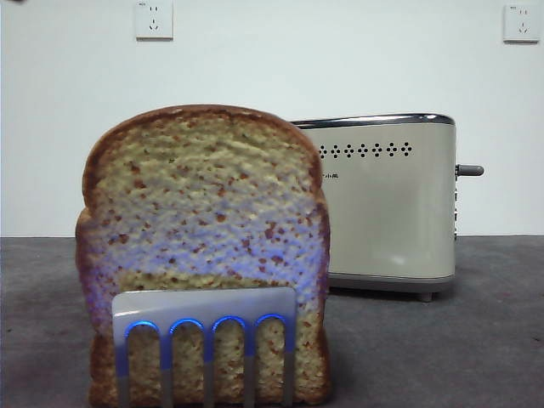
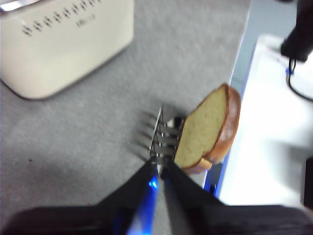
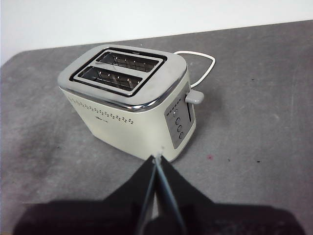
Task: Pick up a slice of bread from the rack,put the bread on the toaster,press the button
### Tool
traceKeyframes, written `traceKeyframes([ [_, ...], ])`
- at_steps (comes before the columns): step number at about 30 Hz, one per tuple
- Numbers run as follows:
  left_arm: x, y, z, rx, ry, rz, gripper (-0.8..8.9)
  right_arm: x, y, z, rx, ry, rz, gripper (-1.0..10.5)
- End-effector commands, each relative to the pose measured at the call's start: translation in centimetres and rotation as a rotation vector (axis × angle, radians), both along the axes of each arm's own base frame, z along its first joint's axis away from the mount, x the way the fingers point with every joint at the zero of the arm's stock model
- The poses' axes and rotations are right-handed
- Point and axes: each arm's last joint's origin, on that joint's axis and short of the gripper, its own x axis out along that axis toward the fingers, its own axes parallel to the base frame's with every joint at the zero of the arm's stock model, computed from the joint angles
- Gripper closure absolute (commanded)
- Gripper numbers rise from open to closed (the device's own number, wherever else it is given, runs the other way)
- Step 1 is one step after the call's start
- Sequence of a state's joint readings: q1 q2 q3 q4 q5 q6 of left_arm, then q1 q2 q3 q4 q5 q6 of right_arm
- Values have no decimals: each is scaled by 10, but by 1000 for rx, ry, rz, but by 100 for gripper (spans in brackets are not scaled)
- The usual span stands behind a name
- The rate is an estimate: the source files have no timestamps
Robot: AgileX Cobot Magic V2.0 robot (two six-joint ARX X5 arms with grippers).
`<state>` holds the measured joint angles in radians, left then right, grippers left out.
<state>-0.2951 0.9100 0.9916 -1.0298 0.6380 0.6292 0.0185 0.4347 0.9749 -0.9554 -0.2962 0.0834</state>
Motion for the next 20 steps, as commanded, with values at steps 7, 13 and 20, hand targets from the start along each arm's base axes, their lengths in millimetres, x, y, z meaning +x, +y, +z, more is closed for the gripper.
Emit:
traceKeyframes([
  [7,-2,-28,-7,116,-27,-122,533,17,2,11,-15,63,69,946],
  [13,-5,-48,-13,149,1,-195,530,30,2,8,-46,107,86,946],
  [20,-5,-83,-28,239,37,-233,530,43,2,4,-52,163,93,947],
])
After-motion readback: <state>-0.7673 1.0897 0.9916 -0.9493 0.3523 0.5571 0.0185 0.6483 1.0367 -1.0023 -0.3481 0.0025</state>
